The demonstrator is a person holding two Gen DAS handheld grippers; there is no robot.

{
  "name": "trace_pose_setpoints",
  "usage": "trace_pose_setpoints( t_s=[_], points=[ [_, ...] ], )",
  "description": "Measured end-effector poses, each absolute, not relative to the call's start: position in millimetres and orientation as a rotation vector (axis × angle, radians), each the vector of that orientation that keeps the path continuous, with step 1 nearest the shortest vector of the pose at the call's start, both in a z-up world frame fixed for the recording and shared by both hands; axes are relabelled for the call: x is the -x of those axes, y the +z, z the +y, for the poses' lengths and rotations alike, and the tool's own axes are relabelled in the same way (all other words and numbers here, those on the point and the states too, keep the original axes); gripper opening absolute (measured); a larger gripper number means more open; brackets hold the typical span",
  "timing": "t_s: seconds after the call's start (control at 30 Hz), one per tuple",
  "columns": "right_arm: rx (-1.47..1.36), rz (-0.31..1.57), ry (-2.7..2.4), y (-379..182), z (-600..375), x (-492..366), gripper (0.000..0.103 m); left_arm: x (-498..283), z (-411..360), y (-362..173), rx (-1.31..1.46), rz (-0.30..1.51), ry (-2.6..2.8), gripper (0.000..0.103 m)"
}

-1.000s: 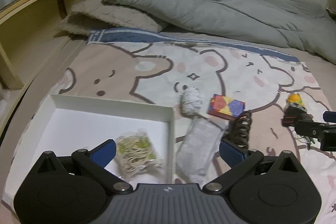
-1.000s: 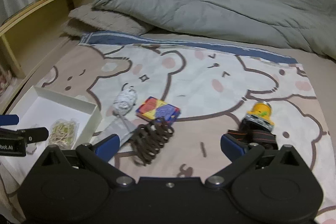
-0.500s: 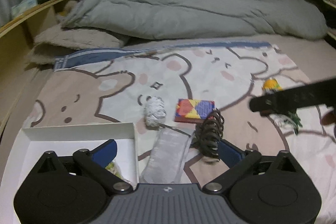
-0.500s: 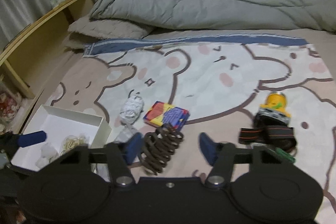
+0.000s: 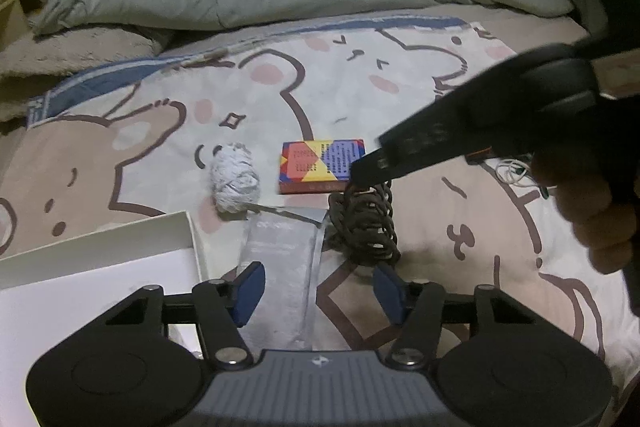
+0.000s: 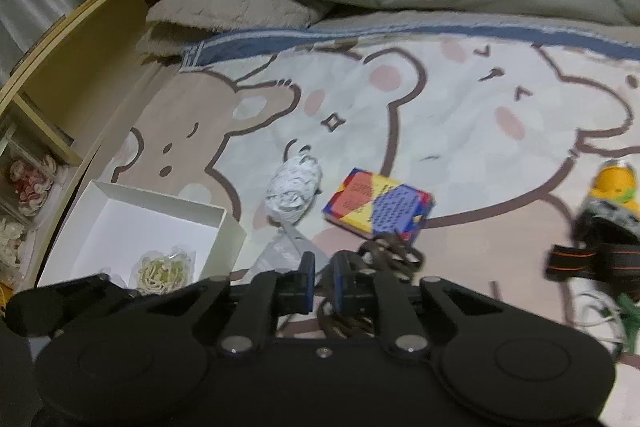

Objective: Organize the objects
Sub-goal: 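Grasp the grey packet with the left tool while the right tool grasps the dark coiled spring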

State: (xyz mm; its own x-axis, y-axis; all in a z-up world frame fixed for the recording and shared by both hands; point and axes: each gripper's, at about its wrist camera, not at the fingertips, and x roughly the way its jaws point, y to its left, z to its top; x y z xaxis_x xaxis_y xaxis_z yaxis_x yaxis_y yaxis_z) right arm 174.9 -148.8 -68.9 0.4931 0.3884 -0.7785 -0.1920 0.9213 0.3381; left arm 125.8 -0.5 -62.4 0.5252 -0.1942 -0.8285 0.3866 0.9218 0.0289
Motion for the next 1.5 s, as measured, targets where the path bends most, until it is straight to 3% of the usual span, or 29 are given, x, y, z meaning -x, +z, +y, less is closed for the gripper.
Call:
trace_pose_setpoints(
  t_s=[0.3, 0.83, 0.93, 1.0, 1.27, 1.5],
  points=[
    [-0.234, 1.086, 0.342, -104, -144, -197, 0.004, -140, -4, -79, -0.223, 1.006, -0.381, 0.059],
    [-0.248, 1.183, 0.186, -103, -201, -171, 0.007, -163, -14, -105, -0.259, 1.069, -0.372, 0.06],
    [-0.333, 1.178, 0.16, -104, -212, -167, 0.027, -167, -17, -108, -0.266, 1.081, -0.361, 0.062],
    [-0.384, 1.165, 0.14, -104, -217, -166, 0.052, -170, -18, -110, -0.274, 1.08, -0.348, 0.067],
    [-0.459, 1.146, 0.141, -104, -210, -170, 0.073, -181, -12, -116, -0.296, 1.097, -0.307, 0.074],
    [-0.485, 1.2, 0.093, -125, -210, -179, 0.076, -189, -5, -129, -0.312, 1.138, -0.288, 0.075]
  ],
)
